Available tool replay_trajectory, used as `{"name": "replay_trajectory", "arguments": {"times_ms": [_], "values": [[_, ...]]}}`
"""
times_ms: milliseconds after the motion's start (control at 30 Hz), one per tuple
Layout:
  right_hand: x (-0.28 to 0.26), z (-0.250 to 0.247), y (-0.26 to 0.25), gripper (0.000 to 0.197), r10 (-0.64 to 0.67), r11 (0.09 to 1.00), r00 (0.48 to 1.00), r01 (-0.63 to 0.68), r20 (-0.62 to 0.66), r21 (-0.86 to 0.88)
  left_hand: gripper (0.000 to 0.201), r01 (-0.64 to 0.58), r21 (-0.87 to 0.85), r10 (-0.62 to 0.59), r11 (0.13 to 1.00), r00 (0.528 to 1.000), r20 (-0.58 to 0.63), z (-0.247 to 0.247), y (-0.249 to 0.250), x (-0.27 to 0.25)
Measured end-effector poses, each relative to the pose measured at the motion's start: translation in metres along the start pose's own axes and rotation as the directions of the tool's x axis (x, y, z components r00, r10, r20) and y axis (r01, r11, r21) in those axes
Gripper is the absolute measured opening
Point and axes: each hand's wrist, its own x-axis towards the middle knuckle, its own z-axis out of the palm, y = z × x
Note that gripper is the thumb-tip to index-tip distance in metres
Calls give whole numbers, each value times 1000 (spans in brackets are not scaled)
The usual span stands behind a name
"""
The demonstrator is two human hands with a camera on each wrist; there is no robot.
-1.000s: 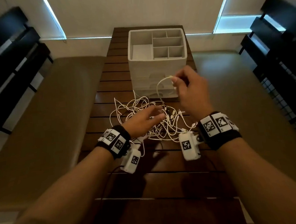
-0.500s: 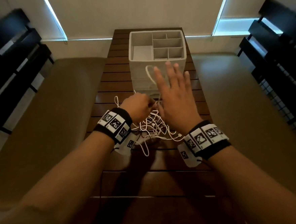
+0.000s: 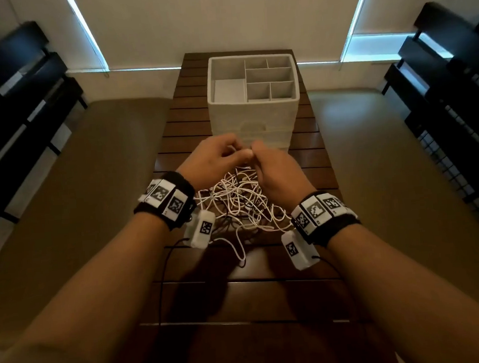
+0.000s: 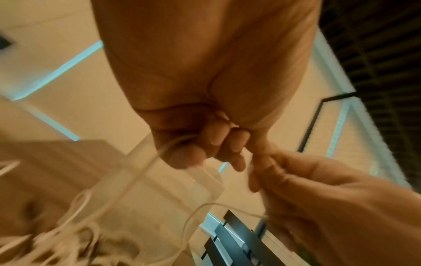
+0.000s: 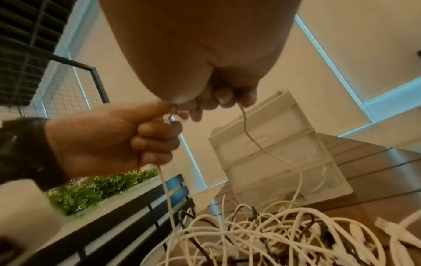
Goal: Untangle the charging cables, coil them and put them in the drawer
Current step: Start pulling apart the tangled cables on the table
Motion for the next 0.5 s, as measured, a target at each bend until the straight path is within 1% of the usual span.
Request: {"name": "replay_trajectory", "arguments": {"times_ms": [100,200,267,333,400,500], "values": [[-1,-10,7,21,46,999,986,-44,-161,17,31,68,-131,-70,989,997,-14,9,-33,-14],[-6,-23,17,23,93,995,947,-77,-306,64,30,146,-126,-147,981,989,2,18,-60,-25],[-9,-30,19,20,103,994,918,-85,-382,63,30,172,-103,-175,980,984,-24,21,-68,-25],[-11,-37,18,25,109,994,880,-82,-463,78,30,177,-75,-182,981,981,-67,19,-69,-20],[-11,-46,16,32,108,992,824,-53,-557,114,29,173,-30,-176,984,979,-103,15,-70,-14],[-9,-62,11,31,104,992,751,-34,-652,120,27,206,27,-201,978,970,-134,11,-78,-10]]}}
